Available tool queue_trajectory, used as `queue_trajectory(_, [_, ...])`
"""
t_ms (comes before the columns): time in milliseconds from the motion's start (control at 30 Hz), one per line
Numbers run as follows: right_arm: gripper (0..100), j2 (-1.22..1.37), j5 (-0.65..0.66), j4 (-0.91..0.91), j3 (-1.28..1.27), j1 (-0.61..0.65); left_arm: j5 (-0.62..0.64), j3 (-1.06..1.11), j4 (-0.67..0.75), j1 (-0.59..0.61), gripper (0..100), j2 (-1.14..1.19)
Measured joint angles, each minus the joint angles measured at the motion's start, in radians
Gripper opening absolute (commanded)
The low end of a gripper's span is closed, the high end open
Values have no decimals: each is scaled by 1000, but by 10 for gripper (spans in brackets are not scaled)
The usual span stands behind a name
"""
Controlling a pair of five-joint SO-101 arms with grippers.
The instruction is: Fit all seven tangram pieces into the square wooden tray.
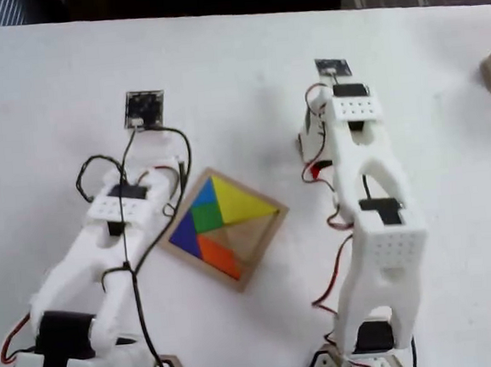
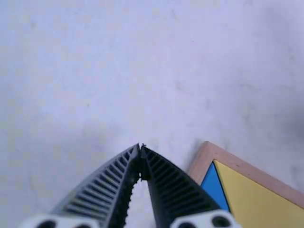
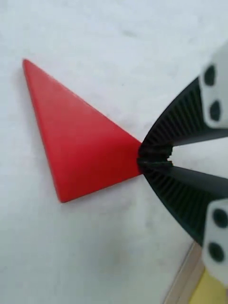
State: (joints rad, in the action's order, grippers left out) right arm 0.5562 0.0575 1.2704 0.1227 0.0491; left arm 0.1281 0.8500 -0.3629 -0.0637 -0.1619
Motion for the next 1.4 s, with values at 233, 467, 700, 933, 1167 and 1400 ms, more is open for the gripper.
queue_trajectory(233, [17,-215,12,-155,-299,0,0,0,0,0,24,0])
queue_trajectory(467, [17,-284,-63,-285,-296,2,0,0,0,0,24,0])
queue_trajectory(700, [18,-87,-153,-516,-118,0,0,0,0,0,24,0])
queue_trajectory(933, [18,153,-163,-430,172,-3,0,0,0,0,24,0])
queue_trajectory(1167, [18,229,-44,-109,376,-15,0,0,0,0,24,0])
queue_trajectory(1400, [18,229,-5,80,394,-21,0,0,0,0,24,0])
